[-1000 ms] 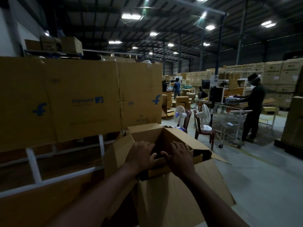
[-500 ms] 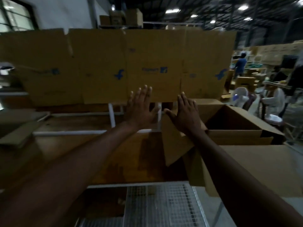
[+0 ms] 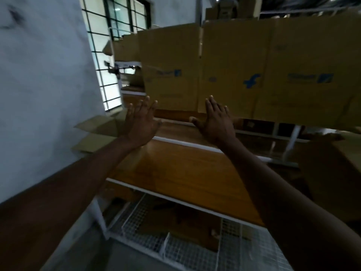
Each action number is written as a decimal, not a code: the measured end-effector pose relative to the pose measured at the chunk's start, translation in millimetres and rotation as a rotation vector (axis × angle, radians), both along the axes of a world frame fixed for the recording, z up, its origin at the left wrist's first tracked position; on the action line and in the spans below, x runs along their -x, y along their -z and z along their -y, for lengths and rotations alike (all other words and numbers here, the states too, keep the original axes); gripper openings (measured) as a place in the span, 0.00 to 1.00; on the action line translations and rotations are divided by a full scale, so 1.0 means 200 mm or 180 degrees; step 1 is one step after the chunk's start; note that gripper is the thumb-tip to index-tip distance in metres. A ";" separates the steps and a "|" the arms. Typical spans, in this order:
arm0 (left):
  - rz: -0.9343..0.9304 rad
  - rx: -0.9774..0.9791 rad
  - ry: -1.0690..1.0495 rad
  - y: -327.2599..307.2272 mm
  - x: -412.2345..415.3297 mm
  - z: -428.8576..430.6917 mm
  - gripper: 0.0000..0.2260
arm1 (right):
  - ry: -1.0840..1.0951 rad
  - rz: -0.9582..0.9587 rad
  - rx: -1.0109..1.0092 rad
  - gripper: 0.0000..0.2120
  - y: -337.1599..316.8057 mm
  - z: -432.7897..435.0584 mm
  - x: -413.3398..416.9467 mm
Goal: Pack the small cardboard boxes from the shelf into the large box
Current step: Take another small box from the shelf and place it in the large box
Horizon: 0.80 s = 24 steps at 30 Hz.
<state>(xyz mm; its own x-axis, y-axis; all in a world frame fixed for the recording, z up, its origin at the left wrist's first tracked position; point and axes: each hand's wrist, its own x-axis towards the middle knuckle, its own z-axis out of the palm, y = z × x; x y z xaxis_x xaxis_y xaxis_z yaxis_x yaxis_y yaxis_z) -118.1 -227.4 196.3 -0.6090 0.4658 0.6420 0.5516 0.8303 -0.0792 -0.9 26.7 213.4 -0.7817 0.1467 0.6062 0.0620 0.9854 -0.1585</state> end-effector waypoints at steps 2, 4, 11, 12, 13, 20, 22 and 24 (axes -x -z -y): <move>0.0056 0.0232 -0.0233 0.01 0.14 0.28 0.33 | -0.0141 0.0011 0.0065 0.45 0.02 0.20 0.16; 0.0156 0.0341 -0.0350 0.03 0.26 0.53 0.34 | -0.0272 0.0021 0.0081 0.44 0.06 0.38 0.30; 0.0535 0.0531 -0.0438 0.22 0.60 1.08 0.36 | -0.0838 0.0489 -0.0031 0.35 0.26 0.83 0.80; 0.0609 0.0619 -0.0448 0.27 0.66 1.13 0.38 | -0.0941 0.0645 -0.0138 0.33 0.30 0.87 0.87; 0.0647 0.0733 -0.0448 0.31 0.71 1.17 0.41 | -0.1042 0.0778 -0.0273 0.33 0.35 0.91 0.94; 0.0914 0.1757 -0.0673 0.57 1.20 1.38 0.45 | -0.1536 0.1279 -0.0727 0.36 0.68 1.12 1.58; 0.1043 0.1986 -0.0858 0.61 1.37 1.40 0.47 | -0.1613 0.1324 -0.0862 0.34 0.75 1.16 1.77; 0.1231 0.2080 -0.0963 0.62 1.56 1.40 0.47 | -0.1680 0.1361 -0.0972 0.34 0.82 1.19 1.96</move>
